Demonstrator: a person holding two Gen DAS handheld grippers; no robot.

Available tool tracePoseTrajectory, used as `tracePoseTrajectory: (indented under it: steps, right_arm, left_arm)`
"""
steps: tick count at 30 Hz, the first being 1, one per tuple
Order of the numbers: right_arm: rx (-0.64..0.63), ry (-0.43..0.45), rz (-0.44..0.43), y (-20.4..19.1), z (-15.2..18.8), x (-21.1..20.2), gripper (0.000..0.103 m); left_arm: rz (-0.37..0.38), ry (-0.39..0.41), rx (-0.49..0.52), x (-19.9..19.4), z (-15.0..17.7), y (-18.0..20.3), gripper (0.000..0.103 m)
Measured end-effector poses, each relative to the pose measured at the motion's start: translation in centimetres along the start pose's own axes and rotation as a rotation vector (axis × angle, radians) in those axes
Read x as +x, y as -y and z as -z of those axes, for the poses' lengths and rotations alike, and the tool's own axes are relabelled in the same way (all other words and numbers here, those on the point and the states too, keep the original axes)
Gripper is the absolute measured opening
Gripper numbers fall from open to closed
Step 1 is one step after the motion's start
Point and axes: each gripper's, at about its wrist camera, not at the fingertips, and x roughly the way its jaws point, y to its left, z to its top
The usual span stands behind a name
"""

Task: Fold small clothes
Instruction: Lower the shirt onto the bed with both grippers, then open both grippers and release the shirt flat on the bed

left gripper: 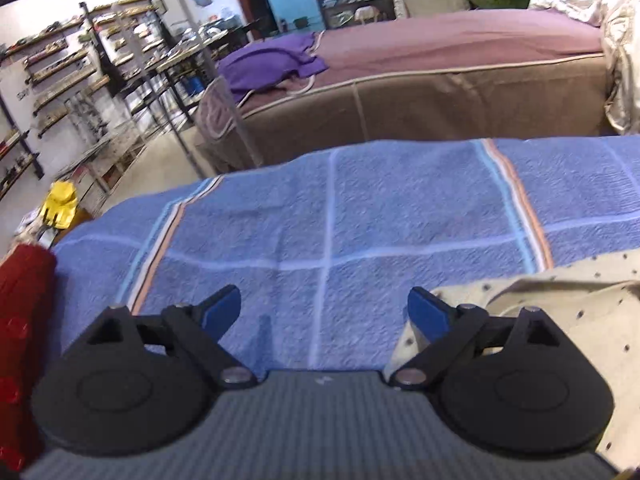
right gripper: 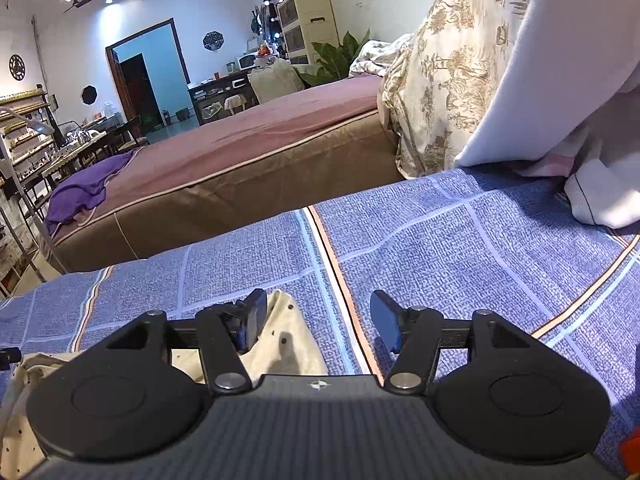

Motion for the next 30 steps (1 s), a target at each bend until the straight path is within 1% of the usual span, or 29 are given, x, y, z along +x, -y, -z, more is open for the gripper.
tracePoseTrajectory:
  steps: [1, 2, 3, 4, 5, 6, 7, 8, 9, 10, 12, 13, 14, 16, 17, 19, 21, 22, 23, 24, 25, 27, 28, 29, 30]
  right_arm:
    - [-0.013, 0.005, -0.02, -0.1, 0.2, -0.3, 0.092]
    - [-0.05, 0.006, -0.052, -0.5, 0.5, -0.6, 0.08]
    - [-0.108, -0.001, -0.089, -1.3, 0.7, -0.7, 0.06]
    - [-0.176, -0.021, -0.135, -2.3, 1.2, -0.7, 0.052]
    - [-0.238, -0.051, -0.186, -3.2, 1.7, -0.5, 0.042]
    - [-0.297, -0.092, -0.246, -4.4, 2.4, 0.0, 0.038]
    - [-0.337, -0.127, -0.278, -5.4, 3.0, 0.3, 0.029]
    - [-0.373, -0.157, -0.286, -6.3, 3.7, 0.8, 0.026]
    - [-0.405, -0.181, -0.287, -7.2, 4.4, 1.4, 0.026]
    - [-0.437, -0.201, -0.295, -8.0, 4.9, 2.0, 0.026]
    - [-0.498, -0.237, -0.296, -9.7, 5.6, 3.5, 0.026]
    - [-0.526, -0.218, -0.288, -10.4, 5.6, 4.0, 0.026]
    - [-0.541, -0.194, -0.28, -11.1, 5.2, 4.6, 0.026]
    - [-0.537, -0.176, -0.263, -12.3, 3.7, 6.4, 0.027]
    - [-0.522, -0.179, -0.257, -12.7, 2.8, 7.4, 0.029]
    - [-0.503, -0.148, -0.206, -13.1, 1.1, 9.3, 0.03]
    - [-0.43, -0.116, -0.146, -12.5, -0.7, 10.9, 0.046]
    - [-0.384, -0.131, -0.124, -11.9, -1.5, 11.5, 0.049]
    - [-0.336, -0.152, -0.101, -11.4, -2.2, 11.8, 0.05]
    - [-0.275, -0.145, -0.099, -10.7, -2.6, 11.3, 0.05]
    - [-0.21, -0.112, -0.131, -10.0, -2.9, 10.3, 0.05]
    - [-0.132, -0.069, -0.204, -9.1, -2.6, 7.8, 0.065]
    - [-0.12, -0.06, -0.223, -8.8, -2.2, 6.5, 0.081]
    - [-0.117, -0.058, -0.248, -8.7, -1.5, 5.0, 0.091]
    - [-0.109, -0.058, -0.271, -8.9, -0.9, 3.8, 0.094]
  left_arm:
    - [0.011, 0.005, -0.023, -0.5, 0.2, -0.4, 0.091]
    - [0.046, 0.023, -0.043, -1.2, 0.5, -0.7, 0.091]
    - [0.083, 0.039, -0.059, -1.9, 0.8, -0.9, 0.091]
    - [0.12, 0.05, -0.073, -2.9, 1.4, -0.8, 0.091]
    - [0.157, 0.05, -0.073, -3.8, 1.9, -0.6, 0.091]
    - [0.195, 0.044, -0.059, -4.6, 2.7, 0.0, 0.091]
    - [0.219, 0.035, -0.032, -5.3, 3.5, 0.7, 0.091]
    - [0.223, 0.024, 0.006, -5.7, 4.3, 1.4, 0.091]
    - [0.218, 0.013, 0.042, -5.9, 5.0, 2.1, 0.091]
    - [0.211, -0.002, 0.078, -5.9, 6.0, 2.8, 0.091]
    - [0.202, -0.017, 0.115, -5.9, 7.6, 3.5, 0.091]
    - [0.188, -0.029, 0.125, -5.4, 8.1, 3.7, 0.091]
    - [0.181, -0.035, 0.118, -4.9, 8.3, 3.6, 0.093]
    - [0.183, -0.02, 0.058, -3.9, 7.8, 2.7, 0.097]
    - [0.156, -0.019, 0.042, -3.2, 7.0, 2.3, 0.098]
    - [0.066, -0.004, 0.03, -1.5, 5.2, 1.8, 0.101]
    - [-0.015, -0.004, 0.031, 0.4, 3.3, 1.3, 0.103]
    - [-0.049, -0.01, 0.034, 1.2, 2.6, 1.0, 0.103]
    - [-0.07, -0.019, 0.031, 1.7, 2.0, 0.6, 0.103]
    - [-0.073, -0.024, 0.011, 1.9, 1.4, 0.2, 0.103]
    - [-0.066, -0.013, -0.018, 1.6, 1.3, -0.3, 0.103]
    - [-0.036, 0.014, -0.054, 0.3, 1.5, -1.2, 0.103]
    - [-0.021, 0.015, -0.059, -0.5, 1.9, -1.4, 0.103]
    - [-0.002, 0.012, -0.06, -1.5, 2.4, -1.6, 0.103]
    - [0.028, 0.014, -0.059, -2.7, 3.2, -1.8, 0.103]
